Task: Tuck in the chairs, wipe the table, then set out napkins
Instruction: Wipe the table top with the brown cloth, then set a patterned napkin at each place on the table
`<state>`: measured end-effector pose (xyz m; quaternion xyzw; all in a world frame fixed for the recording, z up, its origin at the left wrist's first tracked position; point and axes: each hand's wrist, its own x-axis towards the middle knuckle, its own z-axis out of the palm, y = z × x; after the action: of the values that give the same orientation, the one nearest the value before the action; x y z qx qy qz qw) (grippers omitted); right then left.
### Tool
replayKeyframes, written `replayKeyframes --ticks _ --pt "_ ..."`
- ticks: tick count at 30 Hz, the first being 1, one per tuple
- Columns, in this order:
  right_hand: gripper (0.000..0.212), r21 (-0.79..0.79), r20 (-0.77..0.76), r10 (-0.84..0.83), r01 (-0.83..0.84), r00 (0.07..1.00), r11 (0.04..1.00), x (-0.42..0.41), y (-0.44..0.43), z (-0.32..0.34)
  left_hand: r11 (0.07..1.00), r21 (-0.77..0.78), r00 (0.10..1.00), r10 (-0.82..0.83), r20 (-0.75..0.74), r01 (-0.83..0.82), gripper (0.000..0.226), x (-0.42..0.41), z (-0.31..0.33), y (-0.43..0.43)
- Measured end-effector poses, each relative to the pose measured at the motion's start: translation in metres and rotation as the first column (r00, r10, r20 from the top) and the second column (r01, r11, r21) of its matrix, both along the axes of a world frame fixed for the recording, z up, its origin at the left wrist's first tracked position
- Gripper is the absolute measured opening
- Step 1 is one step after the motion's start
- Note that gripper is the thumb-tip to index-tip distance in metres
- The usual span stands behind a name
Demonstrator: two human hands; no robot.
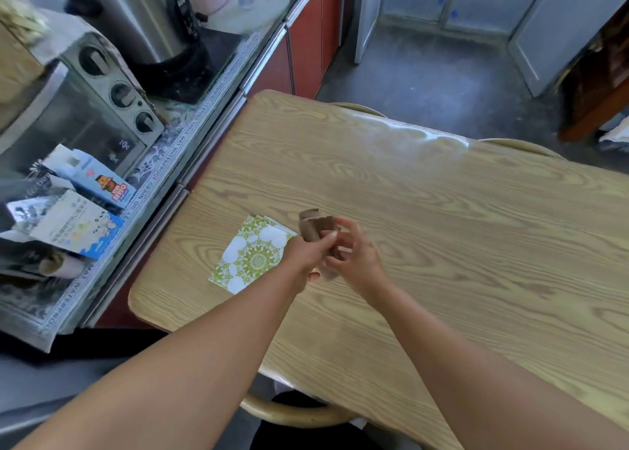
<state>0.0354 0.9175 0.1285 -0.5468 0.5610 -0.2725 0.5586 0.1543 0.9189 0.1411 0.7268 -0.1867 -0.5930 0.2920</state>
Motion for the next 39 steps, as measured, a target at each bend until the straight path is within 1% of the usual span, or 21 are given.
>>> replayKeyframes --ticks 2,4,6,9,11,13,15,17,19,20,21,22,24,25,26,28,32,35,37,39 --pt "0.061 0.053 0.086 -0.035 0.031 0.996 0.998 0.017 -0.010 0.003 0.999 0.009 0.998 0.046 0.046 -0.047 0.024 0.018 -0.006 -0.010" --pt "0.053 0.076 0.083 -0.096 0.090 0.992 0.993 0.033 -0.018 0.005 0.996 0.016 0.992 0.088 0.087 -0.090 0.012 0.038 -0.012 -0.019" --pt "0.047 0.083 0.006 -0.135 0.134 0.991 0.988 0.048 -0.027 0.002 0.992 0.015 0.982 0.125 0.144 -0.129 0.012 0.063 -0.019 -0.030" --pt "0.039 0.098 -0.161 -0.131 0.147 0.978 0.984 0.067 -0.041 -0.006 0.977 -0.030 0.957 0.213 0.197 -0.211 0.022 0.102 -0.026 -0.050" --pt "0.035 0.128 -0.208 -0.112 0.141 0.972 0.982 0.077 -0.046 -0.011 0.974 -0.068 0.927 0.224 0.302 -0.214 0.021 0.126 -0.027 -0.064" --pt "0.032 0.131 -0.237 -0.099 0.133 0.967 0.983 0.085 -0.051 -0.014 0.973 -0.118 0.860 0.230 0.455 -0.198 0.024 0.151 -0.023 -0.079" --pt "0.030 0.118 -0.258 -0.103 0.137 0.961 0.983 0.093 -0.056 -0.017 0.974 -0.175 0.748 0.223 0.625 -0.145 0.027 0.178 -0.018 -0.095" --pt "0.029 0.098 -0.276 -0.116 0.148 0.954 0.984 0.098 -0.061 -0.019 0.979 -0.200 0.615 0.177 0.768 -0.032 0.032 0.201 -0.016 -0.109" --pt "0.028 0.080 -0.293 -0.127 0.156 0.948 0.984 0.100 -0.063 -0.022 0.974 -0.205 0.490 0.133 0.861 0.095 0.035 0.216 -0.018 -0.117" --pt "0.028 0.073 -0.301 -0.129 0.158 0.945 0.985 0.102 -0.065 -0.024 0.969 -0.177 0.442 0.086 0.893 0.170 0.036 0.222 -0.021 -0.120" --pt "0.028 0.069 -0.311 -0.128 0.156 0.942 0.985 0.103 -0.065 -0.025 0.962 -0.114 0.414 0.002 0.910 0.247 0.039 0.223 -0.026 -0.120" --pt "0.029 0.066 -0.322 -0.123 0.152 0.939 0.986 0.104 -0.065 -0.027 0.948 -0.020 0.411 -0.119 0.904 0.319 0.044 0.222 -0.033 -0.120" --pt "0.029 0.073 -0.345 -0.100 0.133 0.933 0.988 0.106 -0.064 -0.031 0.887 0.184 0.461 -0.385 0.800 0.423 0.052 0.213 -0.050 -0.114" --pt "0.030 0.077 -0.348 -0.093 0.127 0.933 0.989 0.107 -0.063 -0.032 0.859 0.241 0.478 -0.461 0.748 0.451 0.056 0.208 -0.057 -0.111" --pt "0.030 0.081 -0.348 -0.088 0.123 0.933 0.989 0.108 -0.062 -0.034 0.847 0.263 0.481 -0.489 0.728 0.463 0.060 0.204 -0.063 -0.108" --pt "0.030 0.085 -0.356 -0.081 0.119 0.931 0.989 0.108 -0.060 -0.035 0.845 0.265 0.471 -0.490 0.734 0.465 0.064 0.199 -0.066 -0.104" --pt "0.030 0.071 -0.376 -0.082 0.117 0.923 0.991 0.107 -0.057 -0.031 0.856 0.242 0.437 -0.453 0.778 0.457 0.065 0.199 -0.059 -0.101" --pt "0.029 0.061 -0.376 -0.090 0.122 0.922 0.991 0.102 -0.051 -0.027 0.880 0.129 0.418 -0.341 0.842 0.457 0.062 0.194 -0.052 -0.089" --pt "0.029 0.052 -0.382 -0.094 0.123 0.919 0.991 0.099 -0.045 -0.023 0.879 0.057 0.411 -0.278 0.868 0.473 0.054 0.189 -0.048 -0.077" --pt "0.029 0.050 -0.380 -0.100 0.129 0.919 0.990 0.095 -0.039 -0.021 0.869 0.016 0.412 -0.251 0.876 0.495 0.046 0.183 -0.047 -0.064"
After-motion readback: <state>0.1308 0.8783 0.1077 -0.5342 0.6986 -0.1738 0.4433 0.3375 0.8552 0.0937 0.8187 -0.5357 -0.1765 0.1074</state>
